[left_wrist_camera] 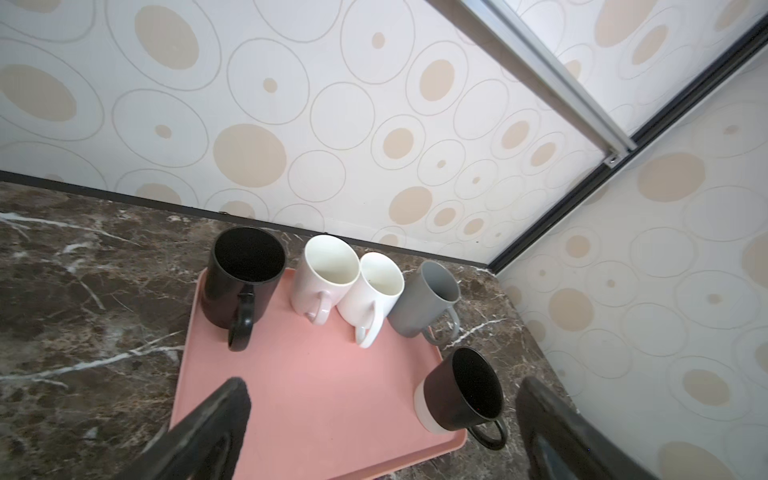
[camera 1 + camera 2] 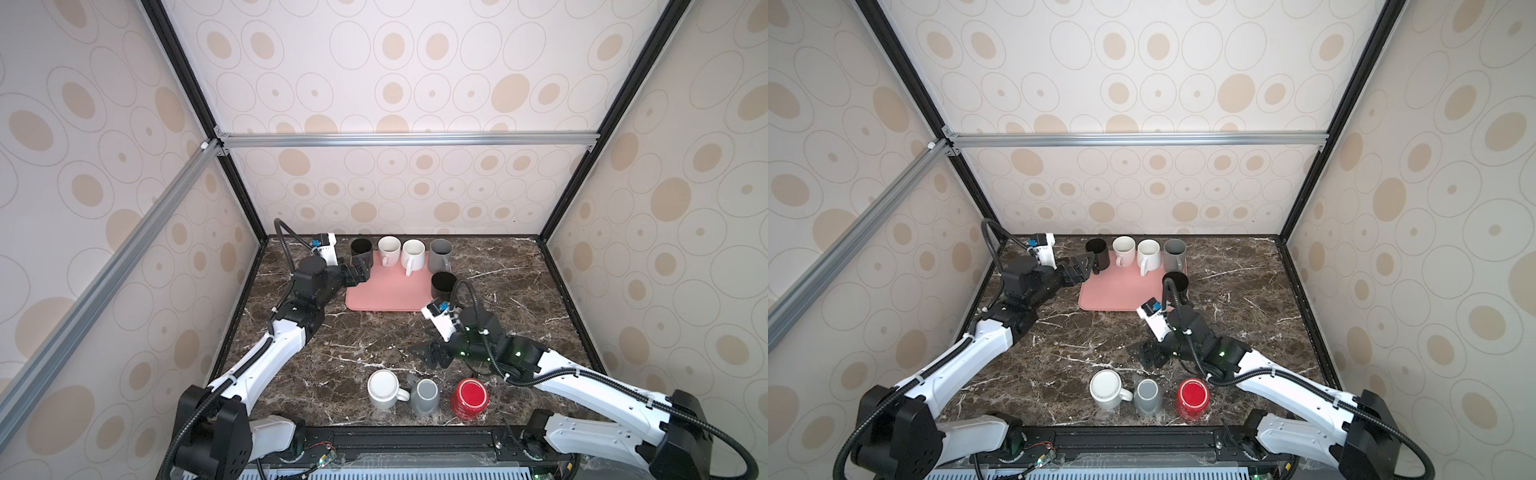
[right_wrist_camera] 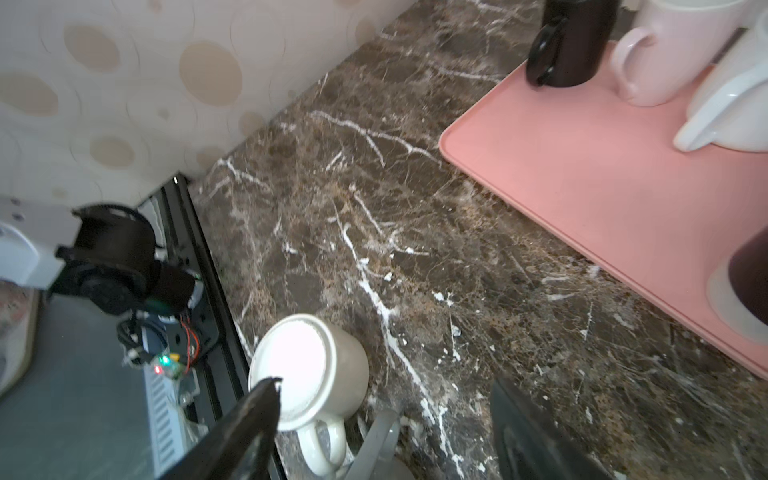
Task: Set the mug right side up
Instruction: 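Lower the right gripper onto the upside-down red mug and grasp it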
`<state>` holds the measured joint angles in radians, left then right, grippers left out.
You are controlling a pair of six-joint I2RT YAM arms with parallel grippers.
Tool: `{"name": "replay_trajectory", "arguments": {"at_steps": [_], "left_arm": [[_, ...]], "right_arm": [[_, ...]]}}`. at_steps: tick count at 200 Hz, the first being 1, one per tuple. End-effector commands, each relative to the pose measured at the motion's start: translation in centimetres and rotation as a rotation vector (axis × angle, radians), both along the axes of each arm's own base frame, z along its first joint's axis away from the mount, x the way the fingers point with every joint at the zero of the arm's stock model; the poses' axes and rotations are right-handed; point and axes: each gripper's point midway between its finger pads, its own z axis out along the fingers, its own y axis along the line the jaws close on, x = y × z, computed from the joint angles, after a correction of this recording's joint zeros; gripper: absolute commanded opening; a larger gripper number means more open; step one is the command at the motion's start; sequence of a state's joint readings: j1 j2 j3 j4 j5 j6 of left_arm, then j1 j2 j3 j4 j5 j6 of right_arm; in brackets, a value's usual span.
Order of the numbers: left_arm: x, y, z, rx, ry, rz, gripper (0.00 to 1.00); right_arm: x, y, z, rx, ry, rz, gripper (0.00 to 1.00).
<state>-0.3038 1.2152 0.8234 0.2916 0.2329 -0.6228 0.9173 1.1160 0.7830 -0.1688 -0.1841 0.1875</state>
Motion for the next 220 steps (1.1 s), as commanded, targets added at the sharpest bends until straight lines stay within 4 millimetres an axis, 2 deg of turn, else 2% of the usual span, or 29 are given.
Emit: {"name": "replay_trajectory", "arguments": {"at_steps": [1, 24, 42, 68, 92, 117, 147, 181, 220], "left_arm": [[-1.9, -0.5, 1.4, -0.120, -0.037, -0.049, 0.99], [-3.1, 0.2, 1.3, -0.118, -0.039, -0.029, 0.99], [-3.5, 1.0, 1.4, -0.105, -0.041, 0.004, 0.99], [-4.0, 2.1, 1.7, -0.082, -0.055, 0.055, 0.99], [-4.1, 2.1, 1.8, -0.073, -0.062, 0.054, 0.99], [-4.0, 2.0, 0.7, -0.066, -0.020, 0.048, 0.99], [-4.2, 2.1, 0.6, -0.071, -0.019, 0.051, 0.99], [-4.5, 2.4, 1.2, -0.065, -0.036, 0.061, 0.99], [-4.7, 2.6, 1.1, -0.053, -0.035, 0.066, 0.99]], "right_arm": [[-2.1, 0.5, -2.5, -0.208, -0.040, 0.100, 0.88], [-3.9, 2.0, -3.8, -0.338, -0.074, 0.190, 0.92], [-5.0, 2.9, -5.1, -0.424, -0.089, 0.247, 1.00], [-6.3, 3.8, -7.1, -0.510, -0.090, 0.299, 0.99], [-6.8, 4.6, -8.6, -0.556, -0.112, 0.316, 0.99], [-5.7, 5.1, -9.4, -0.572, -0.142, 0.268, 0.99], [-4.6, 5.9, -9.6, -0.578, -0.167, 0.232, 1.00], [-2.9, 7.0, -10.1, -0.553, -0.156, 0.189, 0.93], [-1.0, 8.7, -9.5, -0.497, -0.152, 0.138, 0.86]]}}
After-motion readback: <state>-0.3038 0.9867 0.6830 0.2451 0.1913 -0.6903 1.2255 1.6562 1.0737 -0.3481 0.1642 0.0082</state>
